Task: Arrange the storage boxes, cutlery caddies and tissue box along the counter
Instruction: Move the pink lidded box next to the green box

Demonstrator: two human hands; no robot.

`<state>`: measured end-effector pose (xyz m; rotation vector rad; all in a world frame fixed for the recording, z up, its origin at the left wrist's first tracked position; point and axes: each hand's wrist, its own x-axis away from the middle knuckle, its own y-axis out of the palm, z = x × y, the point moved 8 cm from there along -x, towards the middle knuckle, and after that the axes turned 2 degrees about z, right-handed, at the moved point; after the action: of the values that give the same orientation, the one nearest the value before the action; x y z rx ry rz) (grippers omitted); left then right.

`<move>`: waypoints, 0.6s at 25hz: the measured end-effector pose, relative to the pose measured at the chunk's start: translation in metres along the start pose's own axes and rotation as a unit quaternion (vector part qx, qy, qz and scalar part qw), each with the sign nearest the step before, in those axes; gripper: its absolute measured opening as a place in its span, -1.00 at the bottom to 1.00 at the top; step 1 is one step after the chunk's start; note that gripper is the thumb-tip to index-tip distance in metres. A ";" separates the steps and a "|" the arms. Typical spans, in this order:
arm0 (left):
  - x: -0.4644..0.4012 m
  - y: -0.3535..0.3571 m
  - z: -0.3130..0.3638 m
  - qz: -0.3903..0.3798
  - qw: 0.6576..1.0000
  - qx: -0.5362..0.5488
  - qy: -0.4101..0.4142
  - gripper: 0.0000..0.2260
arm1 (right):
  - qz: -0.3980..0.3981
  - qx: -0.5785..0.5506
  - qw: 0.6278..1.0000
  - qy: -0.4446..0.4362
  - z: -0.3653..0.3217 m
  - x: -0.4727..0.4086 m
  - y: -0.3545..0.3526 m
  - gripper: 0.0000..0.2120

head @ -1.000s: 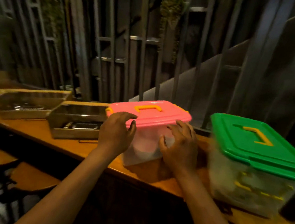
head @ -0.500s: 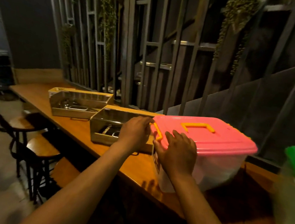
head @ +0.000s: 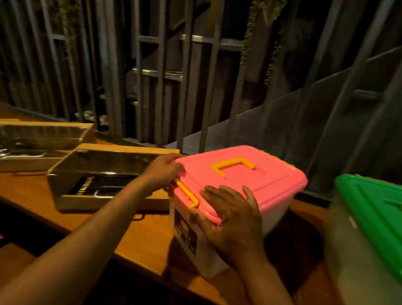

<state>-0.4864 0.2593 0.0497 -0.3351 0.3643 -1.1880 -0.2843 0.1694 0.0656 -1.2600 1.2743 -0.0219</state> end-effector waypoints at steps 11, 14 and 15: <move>0.064 0.063 -0.004 -0.105 0.977 0.171 -0.072 -0.64 | 0.182 0.002 0.947 0.265 0.051 0.075 -0.077 -0.65; 0.080 0.083 0.010 -0.104 0.978 0.179 -0.036 -0.61 | 0.177 0.054 0.934 0.305 0.063 0.087 -0.091 -0.59; 0.087 0.090 0.014 -0.102 0.978 0.177 -0.030 -0.62 | 0.177 0.065 0.932 0.311 0.067 0.091 -0.096 -0.58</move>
<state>-0.3765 0.2088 0.0142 -0.0980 0.0611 -1.4130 -0.1448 0.1200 0.0551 -0.9153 2.0001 -0.2611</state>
